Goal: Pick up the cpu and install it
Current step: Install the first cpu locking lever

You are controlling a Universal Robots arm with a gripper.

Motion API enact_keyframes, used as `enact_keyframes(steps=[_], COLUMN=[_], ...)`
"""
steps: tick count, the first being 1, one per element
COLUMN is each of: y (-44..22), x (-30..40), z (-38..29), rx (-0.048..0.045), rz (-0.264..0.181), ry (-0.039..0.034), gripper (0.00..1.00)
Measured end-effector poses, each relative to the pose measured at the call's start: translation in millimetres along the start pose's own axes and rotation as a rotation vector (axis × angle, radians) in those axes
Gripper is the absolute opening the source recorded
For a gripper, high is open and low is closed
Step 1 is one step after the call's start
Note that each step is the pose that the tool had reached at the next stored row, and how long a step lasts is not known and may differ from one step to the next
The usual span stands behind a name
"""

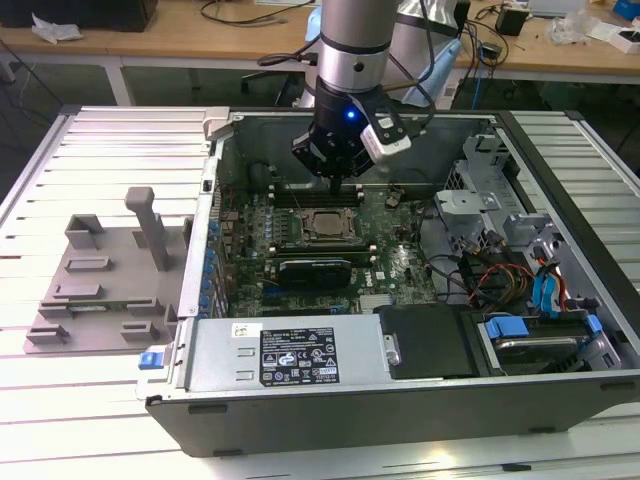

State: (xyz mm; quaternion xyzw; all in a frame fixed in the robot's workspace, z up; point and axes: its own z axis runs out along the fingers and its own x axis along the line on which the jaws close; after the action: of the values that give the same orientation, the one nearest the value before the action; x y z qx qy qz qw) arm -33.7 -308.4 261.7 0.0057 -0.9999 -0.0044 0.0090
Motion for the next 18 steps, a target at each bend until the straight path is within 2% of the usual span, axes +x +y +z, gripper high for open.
enact_keyframes(steps=[6,11,14,16,18], y=[0.5,4.4,6.7,7.7,8.5], x=[24.4,44.8,58.7,71.1,76.2], z=[0.6,1.3,1.7,2.1,2.3], rx=[-0.0007,-0.0008,-0.0007,-0.0007,-0.0008], rz=[0.0,0.0,0.0,0.0,0.0], ry=[-0.0037,-0.0043,-0.0048,-0.0056,-0.0058], gripper=[0.11,0.11,0.11,0.11,0.11])
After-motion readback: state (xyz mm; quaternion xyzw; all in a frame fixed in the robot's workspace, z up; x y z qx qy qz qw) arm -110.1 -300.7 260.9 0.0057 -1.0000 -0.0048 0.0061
